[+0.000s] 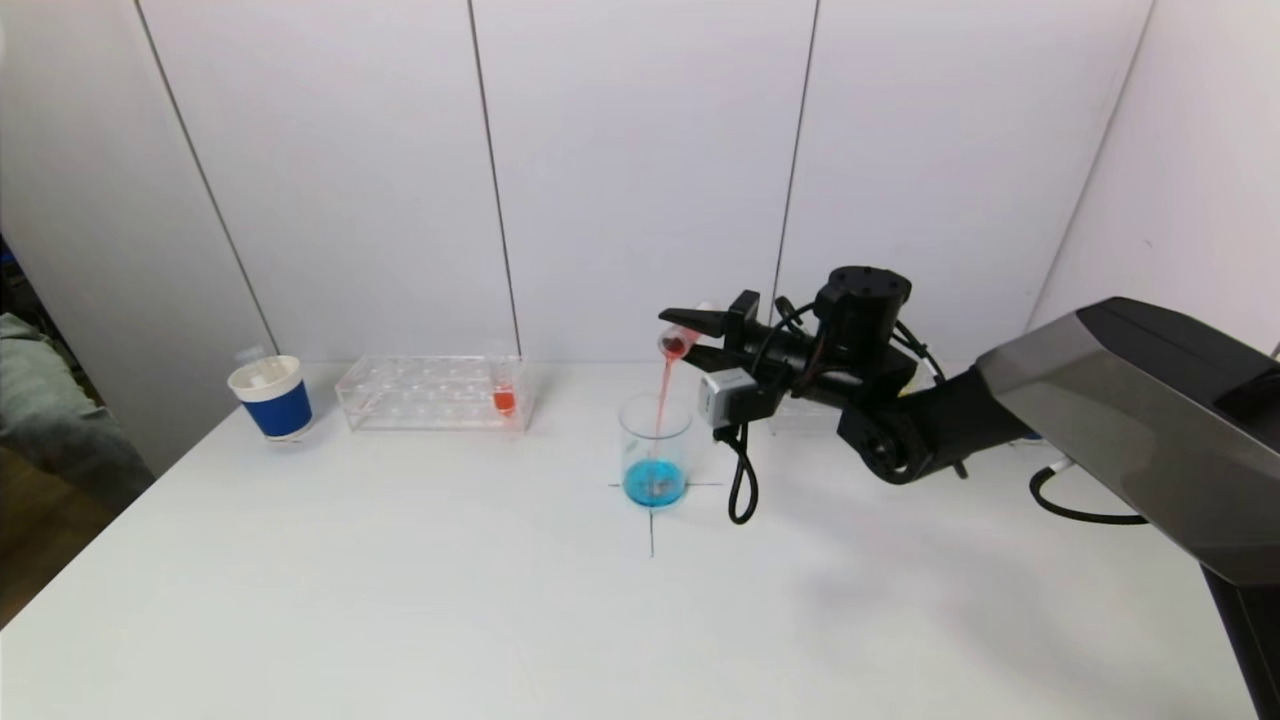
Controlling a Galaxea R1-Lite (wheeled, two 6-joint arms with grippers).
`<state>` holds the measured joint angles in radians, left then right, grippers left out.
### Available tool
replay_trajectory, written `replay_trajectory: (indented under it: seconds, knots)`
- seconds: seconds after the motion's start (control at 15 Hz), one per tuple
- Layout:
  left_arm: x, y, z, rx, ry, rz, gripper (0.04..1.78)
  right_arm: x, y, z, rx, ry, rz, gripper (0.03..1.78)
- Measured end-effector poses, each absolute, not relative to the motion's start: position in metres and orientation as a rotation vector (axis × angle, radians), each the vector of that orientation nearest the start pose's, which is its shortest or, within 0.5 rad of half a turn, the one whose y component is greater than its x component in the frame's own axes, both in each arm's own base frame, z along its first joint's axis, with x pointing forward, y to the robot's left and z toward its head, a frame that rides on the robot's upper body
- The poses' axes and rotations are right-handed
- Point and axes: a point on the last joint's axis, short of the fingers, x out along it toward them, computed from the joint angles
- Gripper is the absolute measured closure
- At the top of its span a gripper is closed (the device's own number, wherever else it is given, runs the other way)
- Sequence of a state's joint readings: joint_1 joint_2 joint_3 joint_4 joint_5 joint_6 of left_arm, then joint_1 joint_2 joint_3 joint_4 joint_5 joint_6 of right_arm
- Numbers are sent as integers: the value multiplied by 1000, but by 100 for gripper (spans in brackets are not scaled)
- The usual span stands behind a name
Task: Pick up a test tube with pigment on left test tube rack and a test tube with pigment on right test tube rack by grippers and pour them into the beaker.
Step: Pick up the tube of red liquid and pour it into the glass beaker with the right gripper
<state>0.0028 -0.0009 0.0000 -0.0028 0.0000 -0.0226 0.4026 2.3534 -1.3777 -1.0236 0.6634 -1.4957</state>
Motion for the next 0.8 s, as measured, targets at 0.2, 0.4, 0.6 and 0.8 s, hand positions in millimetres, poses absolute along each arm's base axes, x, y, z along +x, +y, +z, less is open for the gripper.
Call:
replay_trajectory:
  seconds: [0.2,0.4,0.6,0.8]
  knots:
    - [-23,0,76,-22,-4,3,6,426,197,115,-1365,-839,813,129]
    - [-23,0,76,-23,-4,3,6,427,197,114,-1391,-844,813,129]
    - [-23,0,76,-23,-4,3,6,427,197,112,-1419,-839,820,129]
    - [-23,0,76,-23,-4,3,6,427,197,112,-1444,-847,811,129]
